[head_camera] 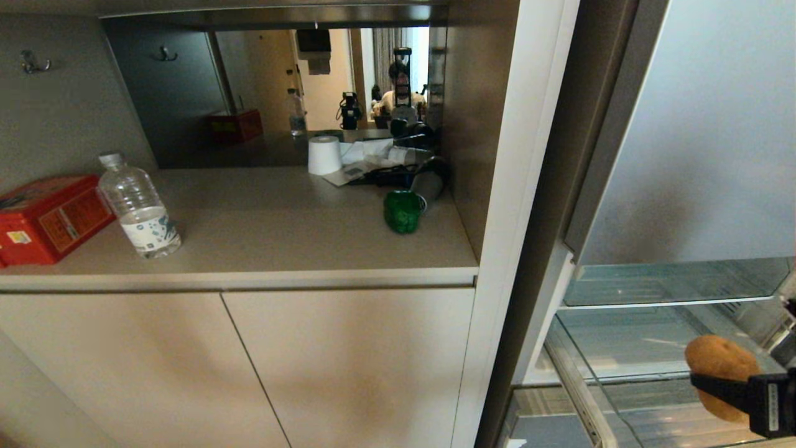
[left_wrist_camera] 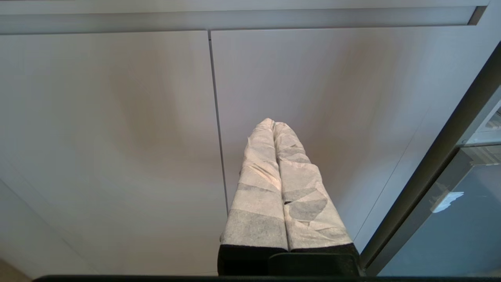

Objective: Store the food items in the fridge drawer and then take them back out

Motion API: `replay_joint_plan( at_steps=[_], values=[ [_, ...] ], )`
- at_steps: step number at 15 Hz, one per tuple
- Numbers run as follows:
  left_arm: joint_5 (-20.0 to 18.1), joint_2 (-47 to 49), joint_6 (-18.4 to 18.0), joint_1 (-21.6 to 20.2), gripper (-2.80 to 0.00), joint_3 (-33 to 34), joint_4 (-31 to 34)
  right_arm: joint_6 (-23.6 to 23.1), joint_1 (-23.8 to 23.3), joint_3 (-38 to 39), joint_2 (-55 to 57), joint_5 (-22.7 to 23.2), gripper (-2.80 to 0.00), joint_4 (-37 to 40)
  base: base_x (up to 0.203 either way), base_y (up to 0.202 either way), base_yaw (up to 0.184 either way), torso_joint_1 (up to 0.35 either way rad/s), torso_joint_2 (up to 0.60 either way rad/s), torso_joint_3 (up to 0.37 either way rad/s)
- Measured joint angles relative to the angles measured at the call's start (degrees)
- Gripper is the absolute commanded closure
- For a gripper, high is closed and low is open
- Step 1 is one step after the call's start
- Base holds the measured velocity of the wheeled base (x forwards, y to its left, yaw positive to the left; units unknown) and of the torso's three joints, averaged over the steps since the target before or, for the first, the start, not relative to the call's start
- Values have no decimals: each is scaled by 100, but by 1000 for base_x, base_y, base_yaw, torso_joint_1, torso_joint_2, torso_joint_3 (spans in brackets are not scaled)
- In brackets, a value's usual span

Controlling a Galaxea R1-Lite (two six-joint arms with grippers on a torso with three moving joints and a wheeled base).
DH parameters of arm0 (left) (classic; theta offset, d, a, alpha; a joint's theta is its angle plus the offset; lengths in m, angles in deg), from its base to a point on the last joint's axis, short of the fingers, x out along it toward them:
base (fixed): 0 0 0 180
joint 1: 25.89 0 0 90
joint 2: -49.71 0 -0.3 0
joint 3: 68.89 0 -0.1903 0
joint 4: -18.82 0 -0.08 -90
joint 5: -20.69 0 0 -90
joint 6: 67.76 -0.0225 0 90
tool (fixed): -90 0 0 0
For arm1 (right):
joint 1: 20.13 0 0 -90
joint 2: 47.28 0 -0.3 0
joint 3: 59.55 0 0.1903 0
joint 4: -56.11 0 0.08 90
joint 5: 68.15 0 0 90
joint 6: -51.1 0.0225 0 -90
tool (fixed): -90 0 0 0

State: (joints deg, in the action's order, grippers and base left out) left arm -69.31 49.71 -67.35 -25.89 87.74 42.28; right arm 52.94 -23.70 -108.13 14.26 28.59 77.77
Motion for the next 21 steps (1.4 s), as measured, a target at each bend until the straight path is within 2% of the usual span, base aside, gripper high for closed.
replay_joint_plan(
  at_steps=[4, 5, 7, 9, 11, 14, 17, 19, 21],
  values=[
    [0, 0, 0, 0, 0, 0, 0, 157, 40, 450, -1085, 673, 0, 1, 0, 0, 0, 0, 0, 0],
    [0, 0, 0, 0, 0, 0, 0, 129, 62, 480, -1298, 1059, 0, -81, 0, 0, 0, 0, 0, 0],
    [0, 0, 0, 0, 0, 0, 0, 88, 116, 442, -1520, 2157, 0, -396, 0, 0, 0, 0, 0, 0],
    [0, 0, 0, 0, 0, 0, 0, 51, 195, 172, -1325, 2916, 0, -568, 0, 0, 0, 0, 0, 0],
    [-1, 0, 0, 0, 0, 0, -1, 7, 483, -245, -762, 3088, 0, -627, 0, 0, 0, 0, 0, 0],
    [0, 0, 0, 0, 0, 0, 0, -16, 1561, -865, 488, 2527, 0, -925, 0, 0, 0, 0, 0, 0],
    [0, 0, 0, 0, 0, 0, 0, -22, 2829, -1676, 1805, 1149, 0, -1575, 0, 0, 0, 0, 0, 0],
    [0, 0, 0, 0, 0, 0, 0, -27, 3416, -2445, 2541, 197, 0, -1780, 0, 0, 0, 0, 0, 0],
    [0, 0, 0, 0, 0, 0, 0, -25, 3795, -3135, 3192, -422, 0, -1852, 0, 0, 0, 0, 0, 0]
  ],
)
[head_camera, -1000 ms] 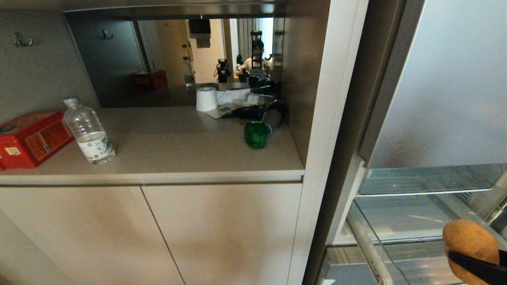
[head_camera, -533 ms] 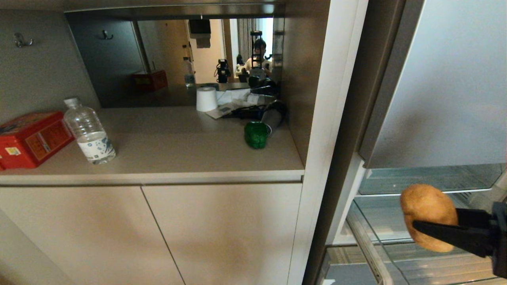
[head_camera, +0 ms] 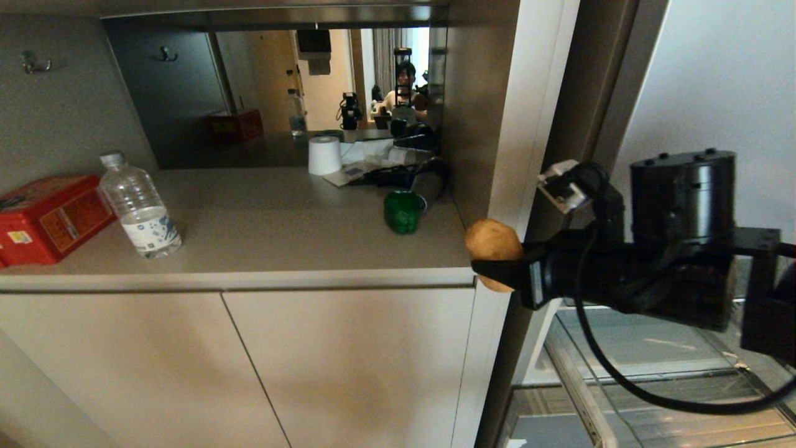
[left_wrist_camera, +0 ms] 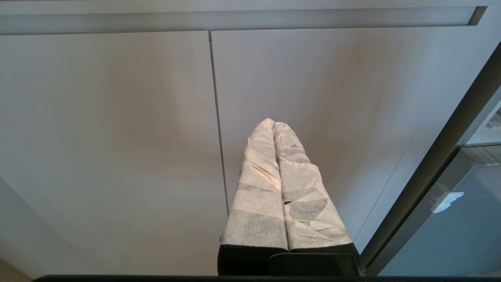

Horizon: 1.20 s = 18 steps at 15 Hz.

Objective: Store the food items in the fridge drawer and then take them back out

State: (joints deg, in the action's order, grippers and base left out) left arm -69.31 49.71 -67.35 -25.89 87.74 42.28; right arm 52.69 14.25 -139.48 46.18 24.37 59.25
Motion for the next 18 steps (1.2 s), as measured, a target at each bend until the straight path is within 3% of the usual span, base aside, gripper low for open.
replay_joint_plan(
  at_steps=[6, 14, 18],
  values=[
    [0, 0, 0, 0, 0, 0, 0, 19, 393, -2189, 1722, -1211, 0, -41, 0, 0, 0, 0, 0, 0],
    [0, 0, 0, 0, 0, 0, 0, 27, 495, -5017, 3936, -1359, 0, -526, 0, 0, 0, 0, 0, 0],
    [0, 0, 0, 0, 0, 0, -2, -16, 497, -5393, 4582, -1434, 0, -1253, 0, 0, 0, 0, 0, 0]
  ],
)
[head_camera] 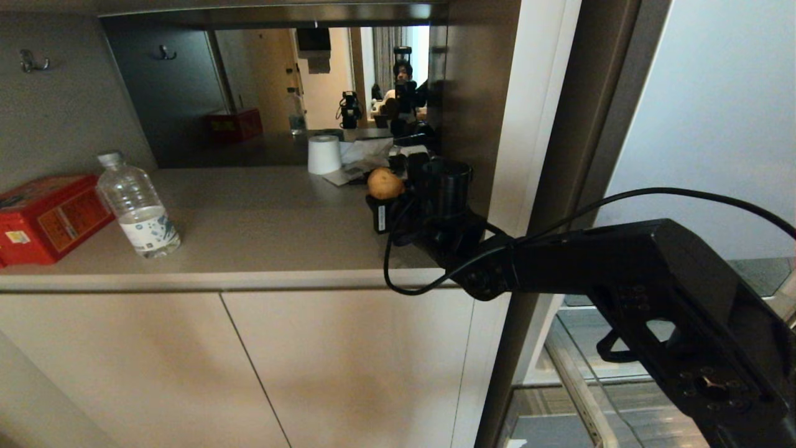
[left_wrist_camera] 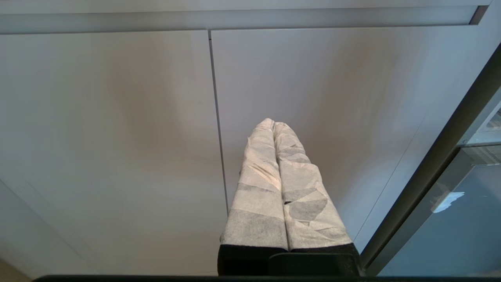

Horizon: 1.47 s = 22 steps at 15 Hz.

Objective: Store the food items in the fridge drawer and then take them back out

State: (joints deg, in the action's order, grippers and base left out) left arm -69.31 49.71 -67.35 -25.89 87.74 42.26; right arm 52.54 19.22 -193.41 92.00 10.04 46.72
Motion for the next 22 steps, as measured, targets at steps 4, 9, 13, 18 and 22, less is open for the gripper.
replay_joint_plan(
  at_steps=[4, 9, 13, 18, 22],
  values=[
    [0, 0, 0, 0, 0, 0, 2, -155, 4, -26, 356, -6, 0, -798, 0, 0, 0, 0, 0, 0],
    [0, 0, 0, 0, 0, 0, 2, -372, 113, -30, 566, 3, 0, -828, 0, 0, 0, 0, 0, 0],
    [0, 0, 0, 0, 0, 0, 2, -396, 107, -34, 649, 1, 0, -832, 0, 0, 0, 0, 0, 0],
    [0, 0, 0, 0, 0, 0, 2, -408, 113, -33, 765, -30, 0, -823, 0, 0, 0, 0, 0, 0],
    [0, 0, 0, 0, 0, 0, 2, -413, 116, -33, 808, -77, -280, -815, 0, 0, 0, 0, 0, 0]
  ],
)
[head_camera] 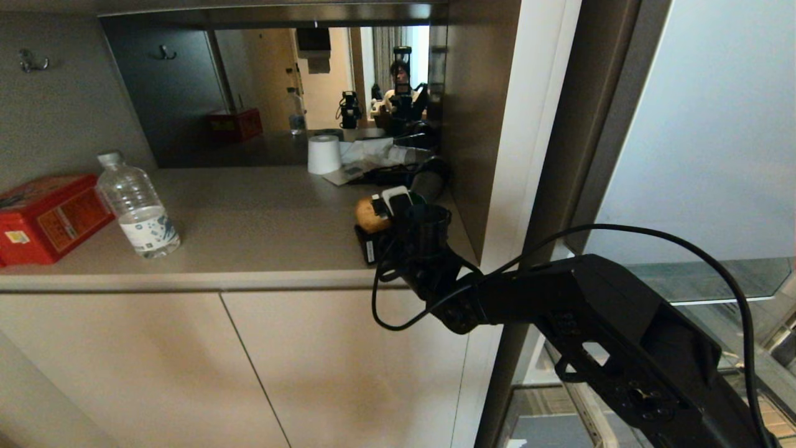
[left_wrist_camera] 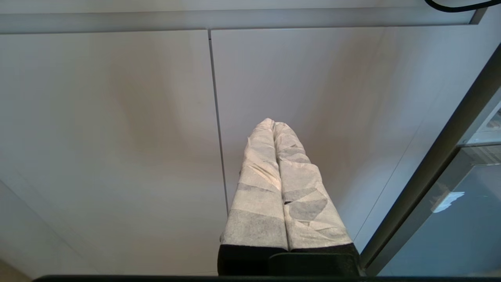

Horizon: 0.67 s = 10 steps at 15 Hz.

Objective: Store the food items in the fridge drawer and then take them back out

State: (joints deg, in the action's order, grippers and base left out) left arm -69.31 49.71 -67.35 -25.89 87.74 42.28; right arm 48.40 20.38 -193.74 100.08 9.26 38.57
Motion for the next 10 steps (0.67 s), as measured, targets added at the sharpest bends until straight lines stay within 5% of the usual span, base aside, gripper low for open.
replay_joint_plan(
  at_steps=[10],
  values=[
    [0, 0, 0, 0, 0, 0, 0, 6, 0, 5, -3, -6, -280, -8, 0, 0, 0, 0, 0, 0]
  ],
)
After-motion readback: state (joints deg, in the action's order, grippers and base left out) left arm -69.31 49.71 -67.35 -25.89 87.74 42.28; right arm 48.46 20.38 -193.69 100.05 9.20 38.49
